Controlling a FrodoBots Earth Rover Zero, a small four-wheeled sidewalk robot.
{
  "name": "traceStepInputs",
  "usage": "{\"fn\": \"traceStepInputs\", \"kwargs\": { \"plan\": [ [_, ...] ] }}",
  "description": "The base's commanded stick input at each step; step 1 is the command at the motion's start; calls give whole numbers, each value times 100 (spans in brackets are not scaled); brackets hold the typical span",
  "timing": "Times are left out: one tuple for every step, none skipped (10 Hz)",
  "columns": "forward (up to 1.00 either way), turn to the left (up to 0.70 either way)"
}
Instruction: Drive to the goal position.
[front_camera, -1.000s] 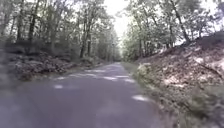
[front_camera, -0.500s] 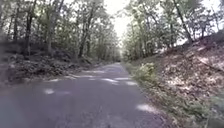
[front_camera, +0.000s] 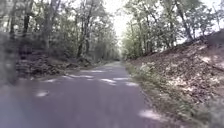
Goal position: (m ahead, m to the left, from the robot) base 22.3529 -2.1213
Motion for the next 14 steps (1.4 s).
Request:
{"fn": "traceStepInputs", "kwargs": {
  "plan": [
    [70,-2],
    [70,-3],
    [70,-4],
    [70,-5],
    [70,-6],
    [70,-7],
    [70,-8],
    [70,-9],
    [70,-10],
    [70,-11],
    [70,-12],
    [70,-9],
    [70,-5],
    [70,-1]
  ]
}}
